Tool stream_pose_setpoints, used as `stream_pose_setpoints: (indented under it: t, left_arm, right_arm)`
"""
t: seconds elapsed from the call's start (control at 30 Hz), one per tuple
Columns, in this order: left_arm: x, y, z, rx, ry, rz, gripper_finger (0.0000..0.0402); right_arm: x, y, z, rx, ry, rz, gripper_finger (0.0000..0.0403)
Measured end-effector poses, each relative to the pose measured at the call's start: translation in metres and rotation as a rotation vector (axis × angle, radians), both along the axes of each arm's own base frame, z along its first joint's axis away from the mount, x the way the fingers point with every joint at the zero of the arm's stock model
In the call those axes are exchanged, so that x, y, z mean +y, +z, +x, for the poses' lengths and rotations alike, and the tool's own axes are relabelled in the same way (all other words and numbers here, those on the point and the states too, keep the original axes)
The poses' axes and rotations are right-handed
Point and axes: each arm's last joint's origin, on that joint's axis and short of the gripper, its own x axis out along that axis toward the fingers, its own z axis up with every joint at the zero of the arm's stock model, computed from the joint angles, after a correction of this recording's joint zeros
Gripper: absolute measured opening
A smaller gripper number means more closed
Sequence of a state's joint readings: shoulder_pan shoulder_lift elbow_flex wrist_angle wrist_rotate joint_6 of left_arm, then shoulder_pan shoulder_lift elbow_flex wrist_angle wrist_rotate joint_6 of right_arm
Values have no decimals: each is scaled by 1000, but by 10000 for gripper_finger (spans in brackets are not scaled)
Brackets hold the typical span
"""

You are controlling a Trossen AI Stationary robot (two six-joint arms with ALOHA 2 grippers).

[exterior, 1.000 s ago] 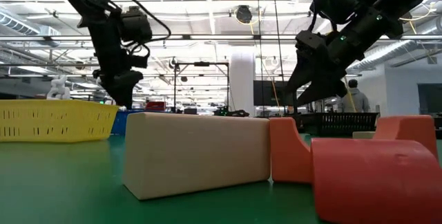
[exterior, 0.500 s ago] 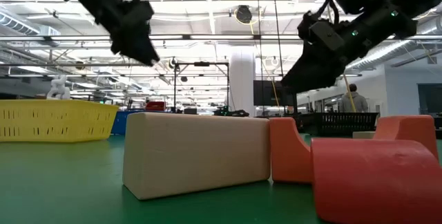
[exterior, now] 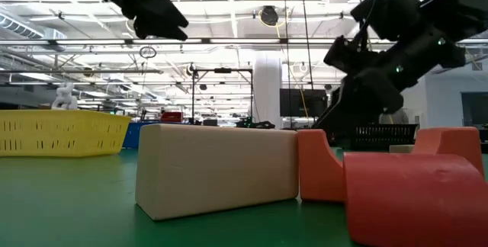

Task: Sort & place blocks by color
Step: Put the middle red block into the yellow bin

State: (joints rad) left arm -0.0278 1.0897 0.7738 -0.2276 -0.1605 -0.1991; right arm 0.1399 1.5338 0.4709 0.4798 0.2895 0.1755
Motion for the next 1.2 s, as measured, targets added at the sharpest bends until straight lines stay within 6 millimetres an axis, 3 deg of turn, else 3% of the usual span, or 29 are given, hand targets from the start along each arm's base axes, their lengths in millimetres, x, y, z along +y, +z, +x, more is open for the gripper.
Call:
stream_pose_setpoints:
  t: [0.27,0.6,0.77,0.97,1.2]
  left_arm:
    - [-10,-1,0,1,3,-22,218]
    - [-22,-9,5,34,-43,-20,218]
    - [-24,-19,12,81,-47,-15,218]
    - [-26,-32,23,122,-46,-11,218]
    - [-27,-49,35,165,-70,9,218]
  right_arm:
    - [-6,-12,3,18,-78,-54,267]
    - [-13,-26,6,30,-154,51,259]
    - [-13,-29,6,25,-192,102,203]
    - [-12,-28,7,-5,-215,186,87]
    - [-7,-19,15,-120,-111,316,87]
